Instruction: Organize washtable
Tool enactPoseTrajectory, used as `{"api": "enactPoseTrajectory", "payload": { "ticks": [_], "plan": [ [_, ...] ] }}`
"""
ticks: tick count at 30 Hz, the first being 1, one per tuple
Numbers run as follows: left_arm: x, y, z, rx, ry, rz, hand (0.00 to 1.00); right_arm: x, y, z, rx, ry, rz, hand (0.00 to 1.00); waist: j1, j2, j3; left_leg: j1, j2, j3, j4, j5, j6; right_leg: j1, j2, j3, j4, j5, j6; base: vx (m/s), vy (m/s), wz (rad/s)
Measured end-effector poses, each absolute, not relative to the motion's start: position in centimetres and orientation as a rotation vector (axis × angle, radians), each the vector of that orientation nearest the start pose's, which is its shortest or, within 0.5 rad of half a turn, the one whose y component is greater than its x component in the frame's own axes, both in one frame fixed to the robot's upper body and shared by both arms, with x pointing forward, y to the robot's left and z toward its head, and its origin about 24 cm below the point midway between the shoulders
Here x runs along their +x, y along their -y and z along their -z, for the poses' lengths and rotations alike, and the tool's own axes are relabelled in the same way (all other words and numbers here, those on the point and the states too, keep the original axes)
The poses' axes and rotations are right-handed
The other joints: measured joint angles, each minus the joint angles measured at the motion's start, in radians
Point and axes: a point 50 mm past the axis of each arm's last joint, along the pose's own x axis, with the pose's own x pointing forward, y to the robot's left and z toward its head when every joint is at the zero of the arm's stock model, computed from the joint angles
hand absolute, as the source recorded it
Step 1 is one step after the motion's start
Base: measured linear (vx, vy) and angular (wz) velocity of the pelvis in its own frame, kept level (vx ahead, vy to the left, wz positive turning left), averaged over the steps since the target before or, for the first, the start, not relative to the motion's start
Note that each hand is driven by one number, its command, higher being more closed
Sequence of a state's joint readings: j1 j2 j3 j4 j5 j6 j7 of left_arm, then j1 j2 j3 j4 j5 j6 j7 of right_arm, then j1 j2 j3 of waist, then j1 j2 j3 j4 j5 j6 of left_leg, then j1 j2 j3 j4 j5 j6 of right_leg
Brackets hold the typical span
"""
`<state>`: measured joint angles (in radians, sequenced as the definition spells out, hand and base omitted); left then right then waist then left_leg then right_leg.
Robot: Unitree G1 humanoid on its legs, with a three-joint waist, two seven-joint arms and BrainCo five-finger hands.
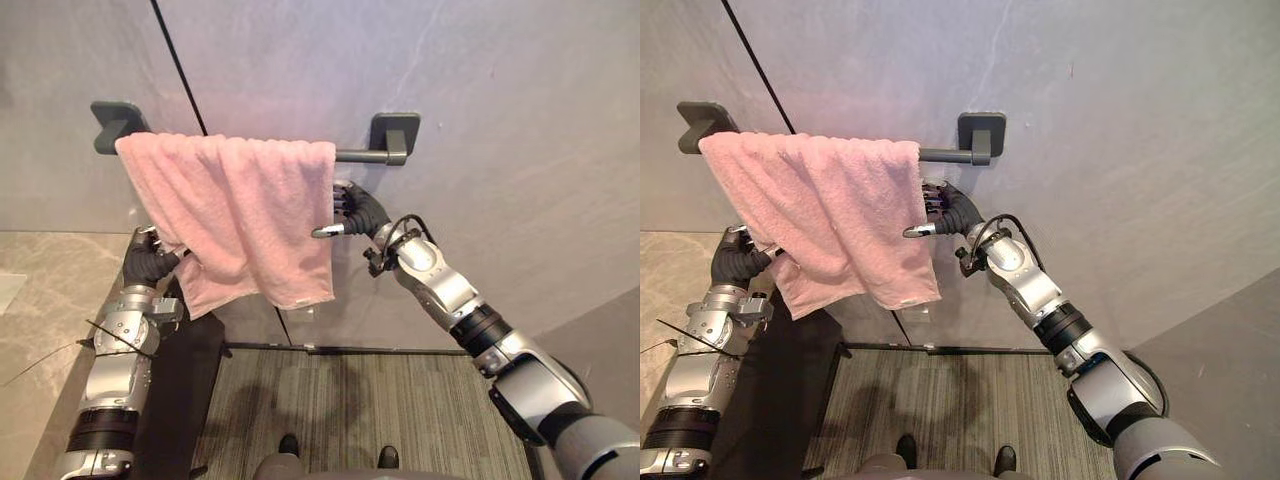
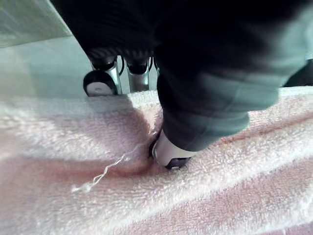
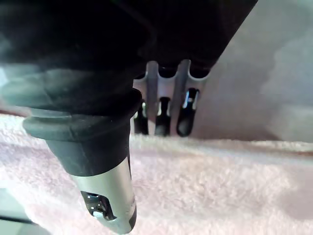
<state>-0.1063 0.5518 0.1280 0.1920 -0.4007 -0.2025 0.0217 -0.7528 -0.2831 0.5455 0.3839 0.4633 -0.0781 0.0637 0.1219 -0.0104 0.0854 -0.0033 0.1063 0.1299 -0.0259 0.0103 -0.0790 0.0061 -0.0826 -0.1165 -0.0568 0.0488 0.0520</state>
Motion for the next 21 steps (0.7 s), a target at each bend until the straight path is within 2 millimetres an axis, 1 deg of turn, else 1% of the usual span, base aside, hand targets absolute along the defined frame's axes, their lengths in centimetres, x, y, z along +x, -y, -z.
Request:
{"api": "enactPoseTrajectory", "payload": {
  "ticks": [5,10,15,19,21],
  "plan": [
    [26.7,-28.8,-10.0,0.143,0.203,-0.187,1.00,34.7,3.7,-15.1,-0.084,0.240,-0.641,1.00,0.001,-0.001,0.001,-0.001,0.000,-0.007,-0.009,0.005,-0.001,-0.001,0.001,-0.008,0.000,0.000,0.000,-0.01,-0.008,0.05],
    [26.8,-28.1,-9.9,0.113,0.217,-0.181,1.00,34.7,3.5,-15.2,-0.076,0.243,-0.634,1.00,0.001,-0.002,0.002,-0.006,0.000,-0.016,-0.009,0.008,-0.001,-0.001,0.001,-0.015,0.000,0.000,0.000,-0.01,-0.006,0.04],
    [26.7,-28.3,-10.0,0.112,0.219,-0.188,1.00,34.9,3.7,-15.3,-0.079,0.245,-0.621,1.00,0.001,-0.002,0.002,-0.005,0.000,-0.017,-0.011,0.011,-0.002,-0.001,0.001,-0.016,0.000,0.000,0.000,0.00,-0.002,0.01],
    [26.6,-29.3,-10.1,0.118,0.207,-0.227,1.00,34.9,3.7,-15.2,-0.070,0.241,-0.612,1.00,0.000,-0.004,0.003,0.002,0.001,-0.007,-0.016,0.011,-0.003,-0.002,0.003,-0.005,0.000,0.000,0.000,-0.02,-0.005,-0.08],
    [26.3,-30.3,-10.3,0.134,0.206,-0.273,1.00,34.6,3.6,-14.8,-0.018,0.232,-0.594,1.00,0.004,-0.006,0.004,0.011,0.004,0.015,-0.028,0.013,-0.005,-0.011,0.006,0.016,0.001,0.004,-0.001,-0.01,-0.006,-0.25]
  ]
}}
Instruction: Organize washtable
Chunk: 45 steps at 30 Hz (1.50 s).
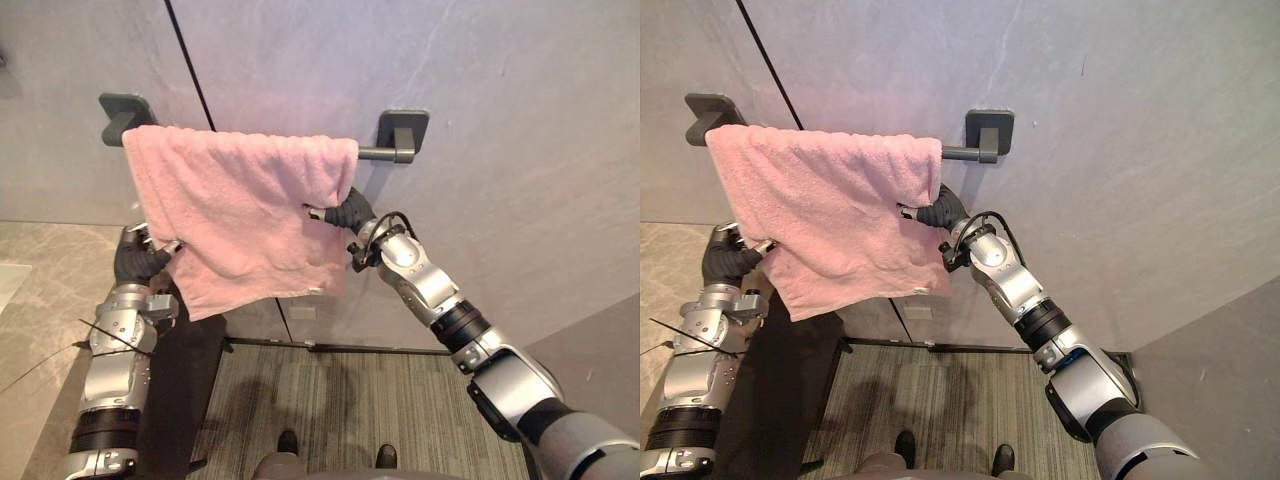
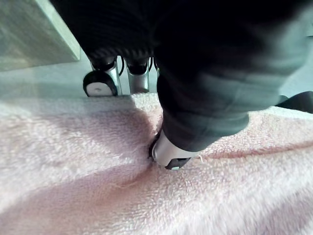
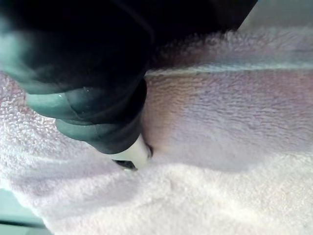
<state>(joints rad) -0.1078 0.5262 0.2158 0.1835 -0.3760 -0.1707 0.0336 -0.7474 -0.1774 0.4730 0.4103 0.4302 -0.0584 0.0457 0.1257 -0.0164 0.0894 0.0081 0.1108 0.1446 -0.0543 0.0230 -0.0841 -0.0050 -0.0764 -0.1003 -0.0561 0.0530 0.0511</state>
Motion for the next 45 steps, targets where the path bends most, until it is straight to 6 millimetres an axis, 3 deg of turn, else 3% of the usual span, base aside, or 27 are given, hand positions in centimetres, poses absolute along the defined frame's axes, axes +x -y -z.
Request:
{"api": "enactPoseTrajectory", "payload": {
  "ticks": [3,8,11,13,20,26,27,35,38,41,42,45],
  "plan": [
    [26.1,-31.6,-10.8,0.156,0.206,-0.324,1.00,34.4,3.6,-14.6,0.009,0.232,-0.588,1.00,-0.002,-0.006,0.008,0.006,0.004,0.034,-0.004,0.000,-0.001,-0.014,0.005,0.032,0.000,0.008,-0.002,-0.02,-0.001,-0.32],
    [26.4,-31.8,-11.4,0.176,0.218,-0.325,1.00,34.1,4.0,-14.8,0.023,0.251,-0.577,1.00,-0.003,-0.014,0.017,0.014,0.010,0.082,-0.010,-0.001,-0.002,-0.035,0.013,0.078,-0.007,0.024,-0.002,-0.02,-0.002,-0.30],
    [28.4,-33.4,-13.1,0.224,0.217,-0.356,1.00,34.0,4.1,-14.7,0.015,0.253,-0.592,1.00,-0.004,-0.021,0.021,0.024,0.013,0.111,-0.015,-0.001,-0.002,-0.032,0.019,0.104,-0.028,0.043,-0.002,-0.03,-0.002,-0.27],
    [28.9,-33.1,-12.5,0.239,0.187,-0.331,1.00,34.1,4.5,-14.6,0.005,0.248,-0.589,1.00,0.007,-0.020,0.022,0.022,0.013,0.107,-0.013,0.000,-0.004,-0.029,0.019,0.103,-0.034,0.048,-0.002,-0.05,-0.011,-0.02],
    [29.2,-33.1,-13.5,0.263,0.224,-0.306,1.00,33.8,5.8,-14.7,-0.004,0.261,-0.604,1.00,-0.002,-0.052,0.032,0.018,0.010,0.110,-0.019,0.002,-0.007,-0.037,0.013,0.104,-0.037,0.055,0.002,-0.04,-0.001,-0.01],
    [29.3,-33.1,-13.3,0.275,0.226,-0.267,1.00,33.8,6.7,-14.7,-0.003,0.257,-0.613,1.00,0.005,-0.054,0.031,0.025,0.003,0.104,-0.034,0.010,-0.005,-0.033,0.011,0.098,-0.037,0.057,0.005,0.00,0.003,0.02],
    [29.4,-33.1,-13.3,0.274,0.224,-0.260,1.00,33.9,6.8,-14.7,0.008,0.252,-0.611,0.00,0.006,-0.054,0.031,0.025,0.001,0.102,-0.035,0.011,-0.004,-0.033,0.009,0.097,-0.037,0.057,0.006,0.00,0.008,0.04],
    [30.2,-34.1,-13.3,0.274,0.192,-0.299,1.00,33.8,8.0,-13.2,0.014,0.196,-0.585,0.00,0.000,-0.055,0.029,0.027,-0.008,0.100,-0.038,0.019,0.000,-0.032,-0.001,0.097,-0.033,0.062,0.012,-0.04,0.006,0.01],
    [29.5,-37.0,-14.0,0.288,0.162,-0.419,1.00,34.2,10.3,-12.3,-0.008,0.149,-0.523,0.00,-0.011,-0.057,0.028,0.028,-0.005,0.101,-0.039,0.024,-0.005,-0.034,0.002,0.097,-0.034,0.062,0.012,-0.04,-0.010,-0.04],
    [28.9,-38.3,-14.5,0.314,0.152,-0.467,1.00,34.2,12.1,-11.8,-0.036,0.130,-0.478,0.00,-0.023,-0.056,0.026,0.027,-0.005,0.096,-0.039,0.028,-0.003,-0.032,0.002,0.095,-0.034,0.063,0.013,0.00,-0.002,0.02],
    [28.9,-38.3,-14.5,0.314,0.151,-0.470,0.00,34.2,12.3,-11.7,-0.034,0.126,-0.473,0.00,-0.026,-0.056,0.023,0.026,-0.005,0.094,-0.039,0.028,-0.003,-0.032,0.002,0.092,-0.035,0.064,0.013,0.01,-0.008,0.07],
    [28.9,-38.3,-14.2,0.314,0.130,-0.468,0.00,34.1,12.3,-11.5,-0.032,0.122,-0.475,0.00,-0.033,-0.056,0.021,0.027,-0.005,0.083,-0.039,0.031,-0.003,-0.024,0.002,0.077,-0.038,0.064,0.013,0.00,-0.009,0.10]
  ]
}}
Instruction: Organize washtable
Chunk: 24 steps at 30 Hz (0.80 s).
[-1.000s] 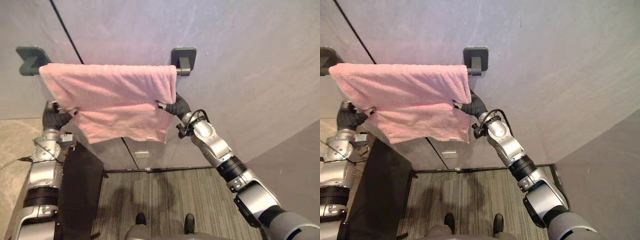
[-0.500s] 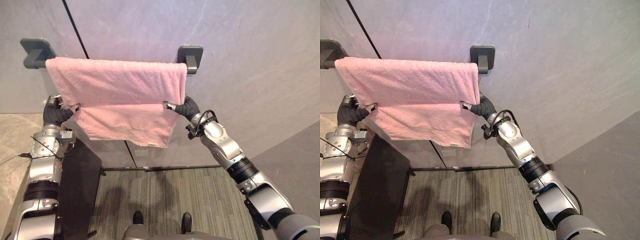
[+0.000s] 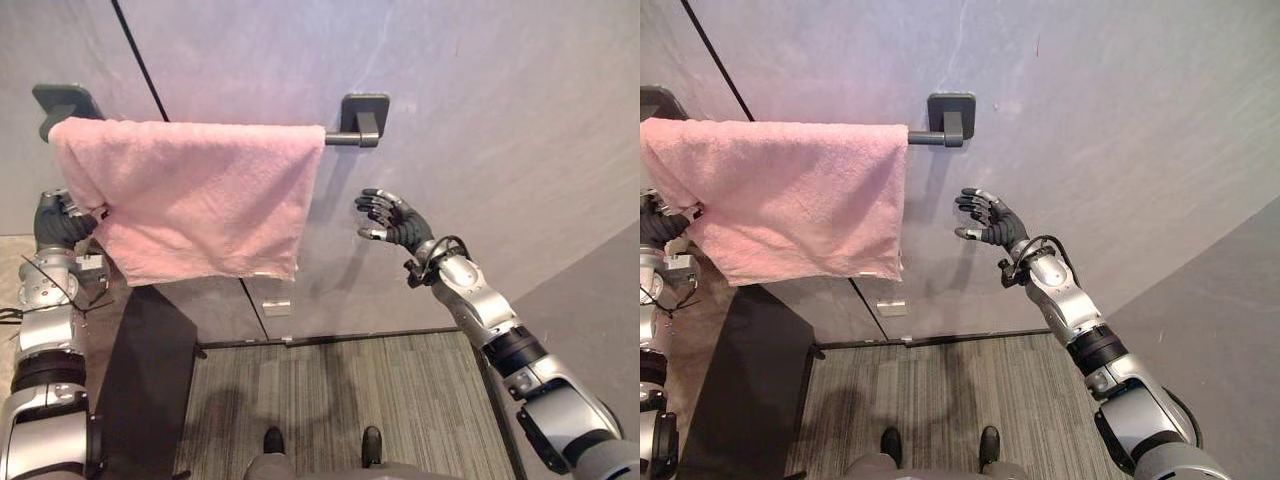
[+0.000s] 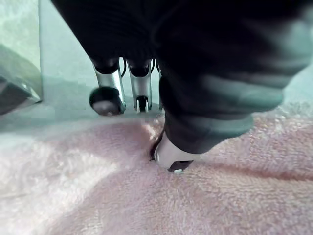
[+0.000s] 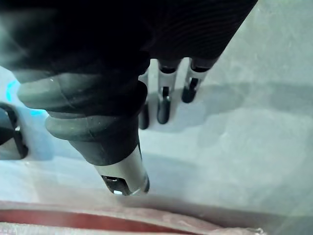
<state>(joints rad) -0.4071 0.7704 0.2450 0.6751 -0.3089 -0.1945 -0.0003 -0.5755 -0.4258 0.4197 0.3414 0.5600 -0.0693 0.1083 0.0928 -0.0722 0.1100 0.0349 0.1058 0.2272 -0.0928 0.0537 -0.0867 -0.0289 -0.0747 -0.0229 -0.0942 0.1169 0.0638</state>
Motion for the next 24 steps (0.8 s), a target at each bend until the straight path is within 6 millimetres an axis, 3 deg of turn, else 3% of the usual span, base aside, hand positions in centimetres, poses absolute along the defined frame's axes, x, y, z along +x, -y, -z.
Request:
{"api": "enactPoseTrajectory", "payload": {
  "ticks": [7,15,20,21,24],
  "plan": [
    [27.6,-38.5,-11.2,0.325,-0.021,-0.406,0.00,33.4,13.3,-10.2,-0.011,0.087,-0.450,0.00,-0.004,-0.003,-0.011,0.006,-0.001,-0.005,0.000,0.000,0.000,0.010,-0.001,-0.005,-0.003,0.000,0.000,0.00,-0.001,0.01],
    [27.2,-37.4,-11.2,0.301,-0.011,-0.278,0.00,33.0,16.0,-9.5,0.006,0.064,-0.373,0.00,-0.022,0.009,-0.022,0.006,-0.005,-0.035,0.000,0.002,0.004,0.028,-0.009,-0.035,-0.004,-0.001,0.000,-0.03,0.001,0.11],
    [27.4,-37.0,-12.7,0.299,0.050,-0.253,0.00,32.4,19.7,-10.3,0.048,0.110,-0.201,0.00,-0.024,0.041,-0.038,0.006,-0.011,-0.065,0.000,0.006,0.008,0.045,-0.015,-0.063,-0.003,-0.007,0.004,-0.01,-0.002,0.19],
    [27.4,-36.9,-13.5,0.300,0.090,-0.260,0.00,32.5,21.8,-11.4,0.081,0.159,-0.087,0.00,-0.023,0.051,-0.043,0.001,-0.015,-0.077,0.000,0.008,0.011,0.048,-0.018,-0.074,-0.003,-0.008,0.006,-0.01,0.002,0.22],
    [26.9,-37.8,-15.2,0.282,0.168,-0.353,0.00,31.8,24.9,-14.4,0.131,0.300,0.109,0.00,-0.025,0.063,-0.051,0.001,-0.019,-0.093,0.000,0.010,0.012,0.057,-0.023,-0.095,-0.003,-0.011,0.007,-0.01,-0.002,0.21]
  ]
}}
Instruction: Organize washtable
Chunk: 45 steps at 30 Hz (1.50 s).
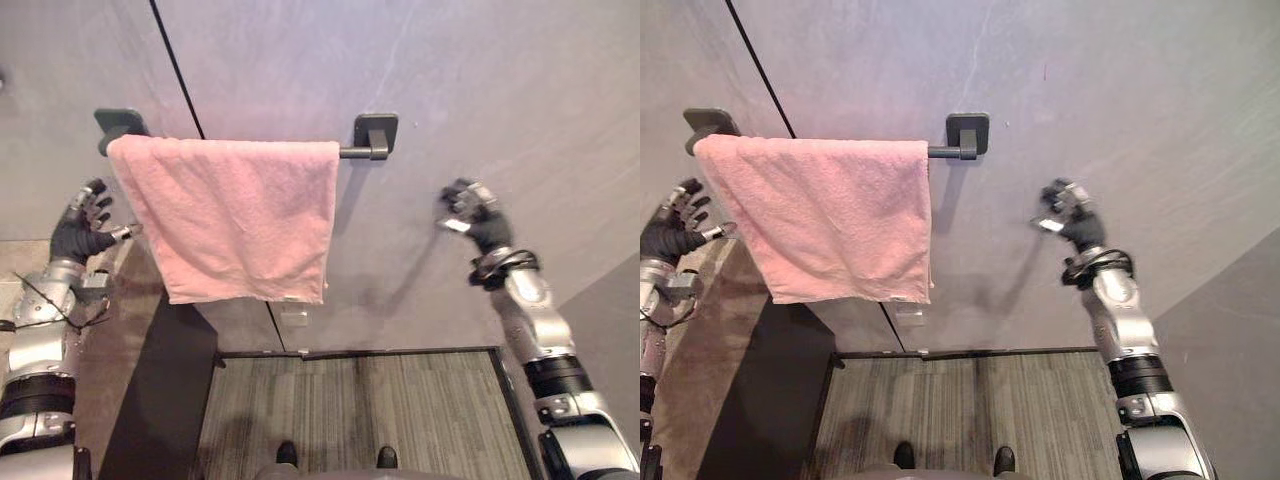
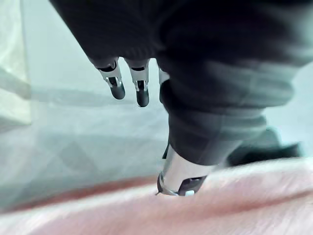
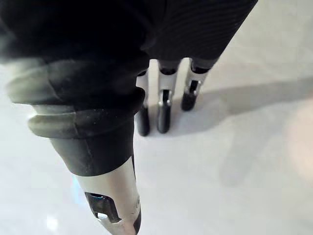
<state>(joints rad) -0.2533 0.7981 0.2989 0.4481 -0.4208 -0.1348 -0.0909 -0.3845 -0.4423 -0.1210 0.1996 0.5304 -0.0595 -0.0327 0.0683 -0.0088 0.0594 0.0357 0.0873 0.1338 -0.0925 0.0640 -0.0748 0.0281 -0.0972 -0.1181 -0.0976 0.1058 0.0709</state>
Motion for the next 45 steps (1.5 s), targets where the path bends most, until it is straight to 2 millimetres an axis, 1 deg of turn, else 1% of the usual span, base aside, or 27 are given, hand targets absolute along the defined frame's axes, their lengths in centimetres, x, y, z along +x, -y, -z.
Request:
{"api": "enactPoseTrajectory", "payload": {
  "ticks": [1,2,4,6,8,9,11,12,13,15,16,17,18,19,20,22,23,24,26,27,29,30,33,36,37,43,45],
  "plan": [
    [26.3,-38.5,-16.3,0.269,0.222,-0.421,0.00,31.2,26.1,-15.6,0.131,0.361,0.187,0.00,-0.003,0.001,-0.001,0.005,0.000,-0.008,0.000,0.000,0.000,0.010,0.000,-0.010,0.000,-0.003,0.001,-0.01,-0.005,0.15],
    [26.0,-38.9,-16.9,0.262,0.250,-0.455,0.00,31.0,26.7,-16.2,0.129,0.389,0.225,0.00,-0.004,0.000,-0.001,0.008,0.000,-0.013,0.000,0.000,0.000,0.016,0.000,-0.014,0.000,-0.005,0.001,-0.02,-0.011,0.20],
    [24.9,-39.9,-18.5,0.231,0.345,-0.608,0.00,30.1,27.9,-17.7,0.116,0.466,0.334,0.00,-0.003,0.001,-0.010,0.012,0.000,-0.026,0.000,0.000,-0.001,0.026,0.000,-0.020,0.000,-0.009,0.000,-0.03,-0.010,0.17],
    [24.0,-40.1,-19.5,0.179,0.430,-0.701,0.00,29.7,28.1,-18.6,0.120,0.509,0.357,0.00,-0.002,0.003,-0.017,0.014,-0.003,-0.031,0.000,0.001,0.000,0.030,-0.002,-0.026,0.000,-0.011,0.000,-0.02,-0.004,0.11],
    [22.6,-40.0,-20.8,0.150,0.556,-0.814,0.00,29.3,27.7,-19.7,0.096,0.566,0.360,0.00,-0.003,0.006,-0.020,0.032,-0.007,-0.044,0.000,0.001,0.000,0.056,-0.007,-0.046,0.000,-0.019,0.003,-0.03,-0.002,0.18],
    [22.4,-39.9,-21.1,0.145,0.580,-0.827,0.00,29.2,27.5,-20.0,0.095,0.583,0.357,0.00,-0.003,0.007,-0.024,0.032,-0.008,-0.048,-0.001,0.001,0.000,0.058,-0.008,-0.048,0.000,-0.021,0.003,-0.04,-0.002,0.15],
    [21.7,-39.2,-22.4,0.142,0.672,-0.855,0.00,29.1,26.6,-21.5,0.092,0.650,0.324,0.00,0.000,0.011,-0.036,0.030,-0.011,-0.052,-0.001,0.001,0.000,0.058,-0.010,-0.050,0.000,-0.027,0.000,-0.05,-0.001,0.09],
    [21.5,-38.3,-23.2,0.158,0.731,-0.836,0.00,29.4,25.4,-22.7,0.093,0.694,0.270,0.00,0.000,0.016,-0.039,0.029,-0.014,-0.056,-0.002,0.001,0.000,0.060,-0.013,-0.058,0.000,-0.027,0.000,-0.05,-0.004,0.11],
    [21.5,-37.8,-23.6,0.162,0.756,-0.815,0.00,29.6,24.5,-23.2,0.087,0.715,0.223,0.00,-0.001,0.019,-0.042,0.030,-0.016,-0.060,-0.003,0.001,0.000,0.062,-0.015,-0.063,0.000,-0.028,0.001,-0.06,-0.006,0.15],
    [22.0,-36.7,-23.9,0.165,0.780,-0.728,0.00,30.0,22.3,-23.6,0.071,0.732,0.098,0.00,-0.001,0.025,-0.047,0.032,-0.020,-0.072,-0.007,0.002,0.000,0.072,-0.019,-0.074,0.000,-0.030,0.004,-0.03,-0.003,0.17],
    [22.3,-36.2,-23.9,0.164,0.779,-0.695,0.00,30.2,21.6,-23.5,0.064,0.728,0.058,0.00,-0.001,0.026,-0.051,0.032,-0.021,-0.077,-0.007,0.002,0.001,0.074,-0.020,-0.075,0.000,-0.032,0.006,-0.02,0.001,0.16],
    [23.0,-35.1,-24.0,0.158,0.776,-0.601,0.00,30.4,20.4,-23.3,0.056,0.715,-0.019,0.00,0.001,0.027,-0.055,0.032,-0.023,-0.079,-0.007,0.002,0.001,0.075,-0.021,-0.077,0.000,-0.032,0.007,-0.02,-0.001,0.14],
    [23.6,-34.0,-23.9,0.159,0.767,-0.503,0.00,30.7,19.0,-23.1,0.056,0.700,-0.105,0.00,0.003,0.027,-0.055,0.029,-0.025,-0.085,-0.007,0.004,0.002,0.077,-0.023,-0.082,0.000,-0.032,0.008,-0.02,-0.004,0.13],
    [23.8,-33.4,-23.7,0.167,0.758,-0.459,0.00,30.7,18.3,-23.0,0.050,0.693,-0.144,0.00,0.002,0.027,-0.055,0.028,-0.027,-0.089,-0.008,0.004,0.003,0.078,-0.025,-0.087,0.000,-0.033,0.009,-0.01,-0.007,0.19],
    [24.5,-31.9,-23.0,0.164,0.724,-0.331,0.00,30.9,16.7,-22.6,0.045,0.670,-0.244,0.00,0.001,0.028,-0.055,0.029,-0.030,-0.099,-0.008,0.006,0.006,0.080,-0.029,-0.099,0.010,-0.039,0.016,-0.01,-0.005,0.19],
    [24.9,-30.5,-22.1,0.152,0.684,-0.209,0.00,31.0,15.2,-22.3,0.044,0.650,-0.340,0.00,0.001,0.028,-0.055,0.029,-0.033,-0.105,-0.008,0.006,0.006,0.079,-0.032,-0.102,0.020,-0.044,0.017,0.00,0.000,0.11],
    [25.2,-29.8,-21.4,0.121,0.651,-0.125,0.00,31.1,14.1,-22.3,0.047,0.638,-0.409,0.00,0.002,0.028,-0.055,0.028,-0.033,-0.104,-0.008,0.009,0.010,0.074,-0.034,-0.102,0.027,-0.047,0.018,0.00,0.000,0.00],
    [25.5,-29.0,-20.3,0.080,0.601,-0.037,0.00,31.3,12.5,-22.3,0.039,0.616,-0.497,0.00,0.002,0.028,-0.055,0.027,-0.035,-0.105,-0.008,0.009,0.010,0.074,-0.036,-0.103,0.027,-0.048,0.019,0.00,0.000,0.00],
    [25.7,-28.3,-19.4,0.052,0.559,0.023,0.00,31.5,11.4,-22.1,0.029,0.596,-0.559,0.00,0.002,0.028,-0.055,0.027,-0.036,-0.105,-0.008,0.009,0.010,0.073,-0.037,-0.103,0.028,-0.049,0.020,0.00,0.000,0.00],
    [25.8,-27.7,-18.7,0.034,0.529,0.075,0.00,31.5,10.5,-21.9,0.014,0.583,-0.610,0.00,0.002,0.027,-0.055,0.025,-0.037,-0.106,-0.008,0.009,0.010,0.072,-0.038,-0.104,0.028,-0.050,0.019,0.00,0.000,0.00],
    [26.0,-27.1,-17.9,0.007,0.484,0.143,0.00,31.5,9.5,-21.4,-0.008,0.552,-0.673,0.00,0.004,0.027,-0.055,0.022,-0.037,-0.106,-0.008,0.009,0.010,0.072,-0.038,-0.108,0.028,-0.052,0.019,-0.02,-0.016,0.06],
    [26.0,-26.9,-17.7,-0.003,0.478,0.160,0.00,31.5,9.4,-21.2,-0.014,0.541,-0.689,0.00,0.005,0.027,-0.055,0.021,-0.037,-0.106,-0.009,0.009,0.010,0.072,-0.038,-0.110,0.028,-0.052,0.018,-0.03,-0.018,0.07],
    [26.1,-26.1,-17.0,-0.044,0.438,0.251,0.00,31.4,8.4,-20.0,-0.023,0.490,-0.760,0.00,0.004,0.027,-0.055,0.015,-0.036,-0.106,-0.009,0.009,0.010,0.066,-0.037,-0.113,0.028,-0.053,0.018,-0.02,-0.010,0.00],
    [26.0,-25.1,-15.7,-0.053,0.361,0.353,0.00,31.2,7.5,-18.4,-0.055,0.414,-0.828,0.00,0.003,0.027,-0.055,0.008,-0.035,-0.100,-0.009,0.009,0.010,0.051,-0.037,-0.104,0.033,-0.053,0.018,-0.03,-0.017,-0.11],
    [26.0,-24.9,-15.5,-0.064,0.352,0.376,0.00,31.2,7.4,-18.1,-0.067,0.401,-0.848,0.00,0.002,0.026,-0.055,0.008,-0.034,-0.096,-0.009,0.009,0.010,0.049,-0.037,-0.102,0.033,-0.053,0.018,-0.02,-0.014,-0.10],
    [25.4,-24.9,-14.8,-0.107,0.328,0.407,0.00,31.0,7.2,-18.1,-0.054,0.388,-0.889,0.00,0.002,0.026,-0.055,0.007,-0.027,-0.071,-0.008,0.009,0.010,0.038,-0.030,-0.091,0.033,-0.052,0.017,-0.02,-0.014,-0.08],
    [25.1,-24.7,-14.6,-0.113,0.317,0.429,0.00,30.8,6.4,-18.0,-0.058,0.382,-0.925,0.00,0.003,0.025,-0.054,0.008,-0.021,-0.063,-0.005,0.009,0.009,0.036,-0.025,-0.084,0.029,-0.048,0.013,-0.02,-0.021,-0.11]
  ]
}}
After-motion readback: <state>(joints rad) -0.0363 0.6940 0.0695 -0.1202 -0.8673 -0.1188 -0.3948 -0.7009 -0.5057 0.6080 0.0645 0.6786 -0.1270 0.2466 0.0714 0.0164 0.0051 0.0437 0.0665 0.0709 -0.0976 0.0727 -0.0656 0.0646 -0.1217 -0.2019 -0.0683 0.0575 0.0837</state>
